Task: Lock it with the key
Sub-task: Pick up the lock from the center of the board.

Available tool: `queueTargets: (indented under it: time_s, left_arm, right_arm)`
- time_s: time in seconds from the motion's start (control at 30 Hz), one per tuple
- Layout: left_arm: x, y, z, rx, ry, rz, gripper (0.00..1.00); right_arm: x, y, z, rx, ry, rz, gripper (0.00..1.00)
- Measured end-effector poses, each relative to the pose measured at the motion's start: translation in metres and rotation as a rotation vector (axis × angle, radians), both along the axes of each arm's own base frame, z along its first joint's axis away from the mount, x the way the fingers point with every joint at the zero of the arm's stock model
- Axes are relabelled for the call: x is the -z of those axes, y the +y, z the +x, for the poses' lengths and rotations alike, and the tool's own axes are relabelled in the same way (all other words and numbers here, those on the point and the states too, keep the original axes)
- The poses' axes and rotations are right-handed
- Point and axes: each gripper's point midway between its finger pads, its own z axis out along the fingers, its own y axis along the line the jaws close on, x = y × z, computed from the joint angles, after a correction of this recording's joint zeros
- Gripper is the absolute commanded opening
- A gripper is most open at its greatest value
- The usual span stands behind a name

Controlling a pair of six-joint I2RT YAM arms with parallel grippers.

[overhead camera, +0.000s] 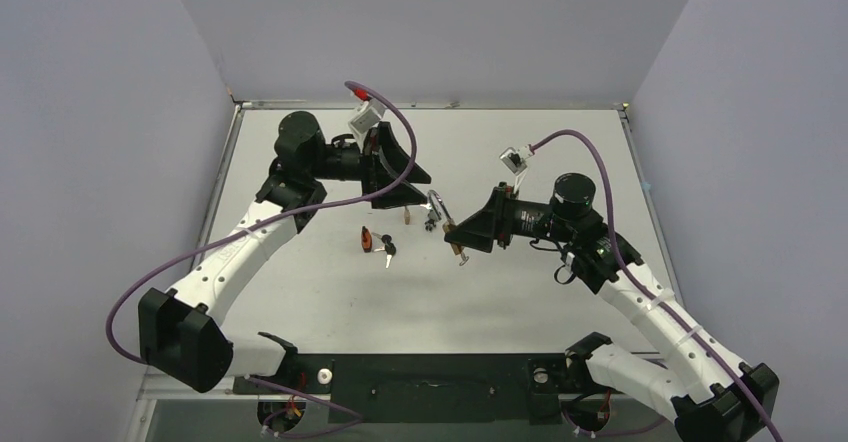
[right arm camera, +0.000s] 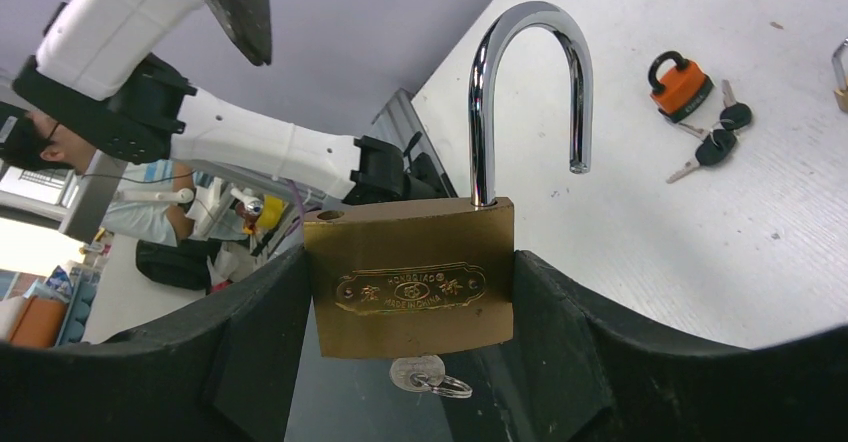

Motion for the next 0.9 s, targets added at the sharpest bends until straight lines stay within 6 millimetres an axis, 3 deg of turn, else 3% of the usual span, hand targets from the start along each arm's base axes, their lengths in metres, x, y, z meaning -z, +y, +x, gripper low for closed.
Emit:
queueTargets:
  time_s: [0.17, 0.57, 0.9]
  left_arm:
    - [-0.006, -0.001, -0.005, 0.044, -0.018, -0.026, 0.56]
    - [0.013, -0.008, 0.006, 0.072, 0.063, -0.001, 0.57]
    - [0.013, -0.008, 0.003, 0.09, 0.064, -0.002, 0.51]
  right_arm:
    - [-0.017, 0.003, -0.005, -0.025, -0.011, 0.045, 0.09]
    - [-0.031, 0.007, -0.016, -0.059, -0.024, 0.073, 0.09]
    - [-0.038, 0.006, -0.017, -0.059, -0.041, 0.079, 0.07]
